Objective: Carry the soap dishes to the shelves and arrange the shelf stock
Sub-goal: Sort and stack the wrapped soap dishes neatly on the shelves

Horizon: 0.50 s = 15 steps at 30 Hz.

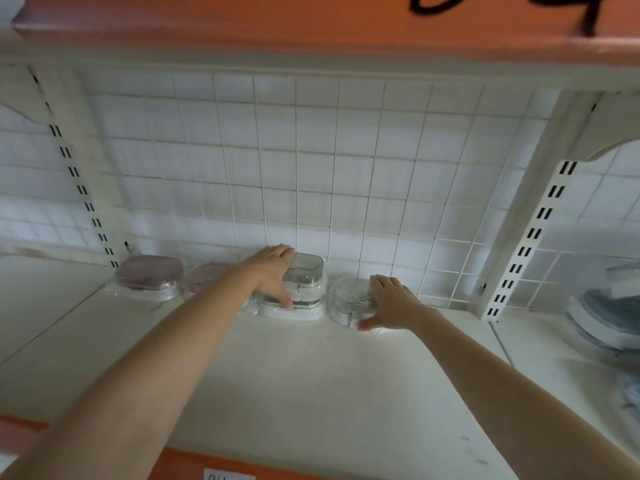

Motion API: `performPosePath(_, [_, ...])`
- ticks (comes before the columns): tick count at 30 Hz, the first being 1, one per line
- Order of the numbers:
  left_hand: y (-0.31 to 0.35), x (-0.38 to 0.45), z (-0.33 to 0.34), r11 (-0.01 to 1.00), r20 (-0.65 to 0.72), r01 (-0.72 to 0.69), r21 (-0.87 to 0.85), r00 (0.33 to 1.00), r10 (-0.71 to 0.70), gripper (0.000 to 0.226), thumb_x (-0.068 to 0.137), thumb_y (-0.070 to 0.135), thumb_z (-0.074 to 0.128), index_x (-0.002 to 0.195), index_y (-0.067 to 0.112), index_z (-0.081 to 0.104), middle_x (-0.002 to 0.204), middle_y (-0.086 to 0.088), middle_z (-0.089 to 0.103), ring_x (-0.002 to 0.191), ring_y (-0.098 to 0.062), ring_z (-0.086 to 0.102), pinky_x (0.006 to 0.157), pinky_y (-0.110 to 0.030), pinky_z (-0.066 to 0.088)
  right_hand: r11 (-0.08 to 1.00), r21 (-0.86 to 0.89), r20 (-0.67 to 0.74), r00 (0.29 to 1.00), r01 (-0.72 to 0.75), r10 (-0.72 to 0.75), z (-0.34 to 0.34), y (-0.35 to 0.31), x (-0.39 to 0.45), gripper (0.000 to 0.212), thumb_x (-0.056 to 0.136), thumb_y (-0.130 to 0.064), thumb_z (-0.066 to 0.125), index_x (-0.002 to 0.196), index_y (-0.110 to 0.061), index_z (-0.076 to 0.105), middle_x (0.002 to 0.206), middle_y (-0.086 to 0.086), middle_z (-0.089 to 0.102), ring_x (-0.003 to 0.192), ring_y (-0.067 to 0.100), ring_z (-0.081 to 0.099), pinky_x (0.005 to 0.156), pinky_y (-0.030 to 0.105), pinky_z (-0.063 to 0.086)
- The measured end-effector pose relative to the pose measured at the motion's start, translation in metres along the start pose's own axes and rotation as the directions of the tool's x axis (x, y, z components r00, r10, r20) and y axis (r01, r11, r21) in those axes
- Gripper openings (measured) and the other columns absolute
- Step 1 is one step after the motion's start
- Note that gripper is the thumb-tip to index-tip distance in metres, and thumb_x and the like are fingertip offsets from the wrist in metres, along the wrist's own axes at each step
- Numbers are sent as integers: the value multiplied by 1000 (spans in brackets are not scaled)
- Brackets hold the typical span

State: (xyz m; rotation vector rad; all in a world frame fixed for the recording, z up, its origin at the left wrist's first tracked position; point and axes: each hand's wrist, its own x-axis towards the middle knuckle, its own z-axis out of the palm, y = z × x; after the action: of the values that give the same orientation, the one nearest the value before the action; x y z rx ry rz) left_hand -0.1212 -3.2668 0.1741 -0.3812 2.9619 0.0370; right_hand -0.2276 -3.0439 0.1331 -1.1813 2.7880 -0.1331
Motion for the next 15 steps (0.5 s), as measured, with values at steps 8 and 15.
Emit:
performPosePath(8, [8,-11,7,998,-127,13,62,992,-5,110,63,53,81,146,6,26,144,-7,33,133,-23,31,111,-30,28,1000,-11,36,999,-4,5,0,-6,-15,103,65,-61,75,138,-4,29,132,10,33,125,26,29,104,34,34])
performPosePath(15, [37,-46,6,995,-177,30,100,984,-12,107,62,57,80,140,2,29,133,-8,36,126,-23,31,104,-27,28,998,-15,87,995,57,-55,0,0,-56,95,65,-57,77,131,-4,34,129,10,39,122,25,34,102,32,33])
